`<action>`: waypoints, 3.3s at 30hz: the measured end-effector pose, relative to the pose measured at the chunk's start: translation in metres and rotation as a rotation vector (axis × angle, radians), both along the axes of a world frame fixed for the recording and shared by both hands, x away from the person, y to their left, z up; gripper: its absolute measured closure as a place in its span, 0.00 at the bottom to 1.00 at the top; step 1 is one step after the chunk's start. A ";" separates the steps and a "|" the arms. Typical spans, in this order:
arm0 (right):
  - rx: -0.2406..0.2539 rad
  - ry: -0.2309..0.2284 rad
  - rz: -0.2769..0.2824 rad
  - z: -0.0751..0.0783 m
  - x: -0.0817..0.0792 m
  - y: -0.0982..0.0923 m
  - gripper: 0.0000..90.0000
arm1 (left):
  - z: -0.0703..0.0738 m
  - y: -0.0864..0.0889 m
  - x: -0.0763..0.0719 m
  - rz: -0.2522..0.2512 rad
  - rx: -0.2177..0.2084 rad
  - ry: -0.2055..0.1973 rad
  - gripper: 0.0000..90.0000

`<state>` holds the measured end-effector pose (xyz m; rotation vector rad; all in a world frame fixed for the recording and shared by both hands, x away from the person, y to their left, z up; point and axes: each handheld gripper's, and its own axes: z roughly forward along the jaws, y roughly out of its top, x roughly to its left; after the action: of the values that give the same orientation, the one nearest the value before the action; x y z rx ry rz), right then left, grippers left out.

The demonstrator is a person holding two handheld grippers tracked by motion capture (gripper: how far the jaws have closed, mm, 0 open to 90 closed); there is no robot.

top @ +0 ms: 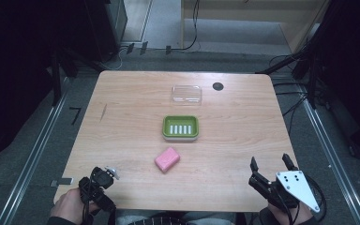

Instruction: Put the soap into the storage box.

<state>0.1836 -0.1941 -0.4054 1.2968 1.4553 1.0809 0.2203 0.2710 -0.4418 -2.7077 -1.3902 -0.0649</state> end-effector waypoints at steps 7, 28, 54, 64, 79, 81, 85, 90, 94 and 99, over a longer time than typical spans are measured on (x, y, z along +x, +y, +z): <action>-0.003 0.003 0.003 0.000 0.002 0.002 0.14 | -0.001 0.002 0.001 0.004 -0.005 -0.003 0.14; -0.002 0.002 0.002 0.000 0.002 0.002 0.14 | 0.001 -0.006 0.005 -0.033 -0.013 -0.028 0.10; -0.005 0.003 0.004 0.000 0.002 0.001 0.14 | 0.003 -0.048 0.033 -0.131 -0.086 -0.071 0.06; -0.004 0.002 0.004 0.000 0.002 0.001 0.14 | 0.004 -0.063 0.045 -0.169 -0.096 -0.076 0.05; -0.001 0.002 0.003 0.000 0.002 0.001 0.14 | 0.007 -0.088 0.061 -0.200 -0.115 -0.085 0.03; 0.000 0.002 0.002 0.000 0.002 0.001 0.14 | 0.007 -0.092 0.063 -0.210 -0.112 -0.093 0.02; -0.001 0.002 0.002 0.000 0.002 0.001 0.14 | 0.007 -0.099 0.067 -0.217 -0.121 -0.100 0.02; 0.000 0.002 0.002 0.000 0.002 0.001 0.14 | 0.008 -0.108 0.074 -0.232 -0.131 -0.092 0.02; -0.001 0.002 0.003 0.000 0.002 0.001 0.14 | 0.009 -0.113 0.078 -0.230 -0.140 -0.094 0.02; 0.000 0.003 0.002 0.000 0.002 0.001 0.14 | 0.010 -0.122 0.086 -0.239 -0.140 -0.088 0.04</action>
<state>0.1856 -0.1932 -0.4056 1.2976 1.4590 1.0814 0.3059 0.1494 -0.4317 -3.0102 -1.1225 -0.1098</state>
